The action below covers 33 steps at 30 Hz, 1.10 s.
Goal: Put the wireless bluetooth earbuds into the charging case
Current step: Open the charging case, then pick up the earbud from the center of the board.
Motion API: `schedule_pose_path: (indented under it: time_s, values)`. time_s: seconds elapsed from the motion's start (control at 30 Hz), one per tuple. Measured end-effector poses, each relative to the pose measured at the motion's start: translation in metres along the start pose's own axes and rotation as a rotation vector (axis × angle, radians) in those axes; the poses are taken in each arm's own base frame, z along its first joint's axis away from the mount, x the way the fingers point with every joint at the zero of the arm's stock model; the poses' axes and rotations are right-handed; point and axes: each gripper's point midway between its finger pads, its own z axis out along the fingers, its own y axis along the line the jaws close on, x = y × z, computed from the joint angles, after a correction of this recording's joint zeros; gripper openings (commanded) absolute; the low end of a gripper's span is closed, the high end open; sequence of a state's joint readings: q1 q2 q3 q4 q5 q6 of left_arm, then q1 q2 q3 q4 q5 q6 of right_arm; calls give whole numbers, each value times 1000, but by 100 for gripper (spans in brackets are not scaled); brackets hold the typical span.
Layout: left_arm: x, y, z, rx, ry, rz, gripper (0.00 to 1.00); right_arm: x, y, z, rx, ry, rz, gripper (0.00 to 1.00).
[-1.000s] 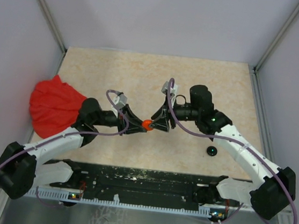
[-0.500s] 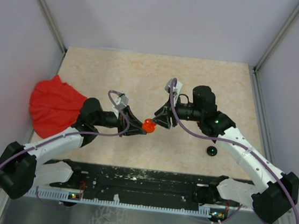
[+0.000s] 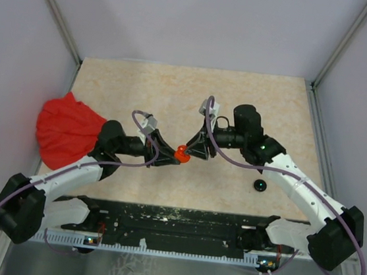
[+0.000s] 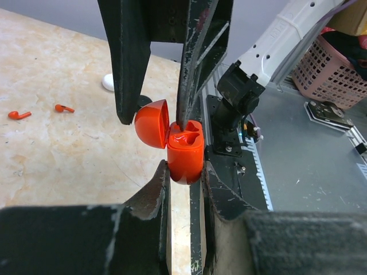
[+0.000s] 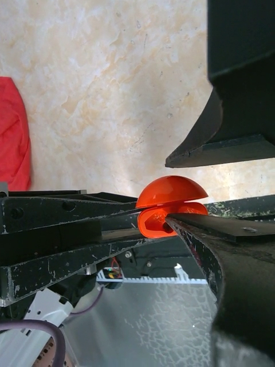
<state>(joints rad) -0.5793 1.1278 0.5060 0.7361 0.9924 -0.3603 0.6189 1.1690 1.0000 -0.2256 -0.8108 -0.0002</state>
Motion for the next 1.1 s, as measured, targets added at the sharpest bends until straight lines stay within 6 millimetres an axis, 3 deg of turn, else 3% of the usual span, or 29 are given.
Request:
schedule_pose_path:
  time_s: [0.23, 0.4, 0.6, 0.8, 1.1]
  values:
    - [1, -1, 1, 7, 3, -10, 5, 5, 1, 3, -28, 15, -1, 17]
    - [6, 1, 1, 5, 42, -19, 15, 10, 0, 2, -23, 36, -11, 4]
    - [10, 4, 1, -8, 104, -40, 31, 15, -2, 2, 6, 67, -43, 0]
    - [19, 1, -2, 2, 148, -78, 37, 18, 2, 6, 37, 120, -97, 0]
    - [24, -4, -4, 26, 170, -107, 39, 26, 3, 7, 52, 154, -118, 0]
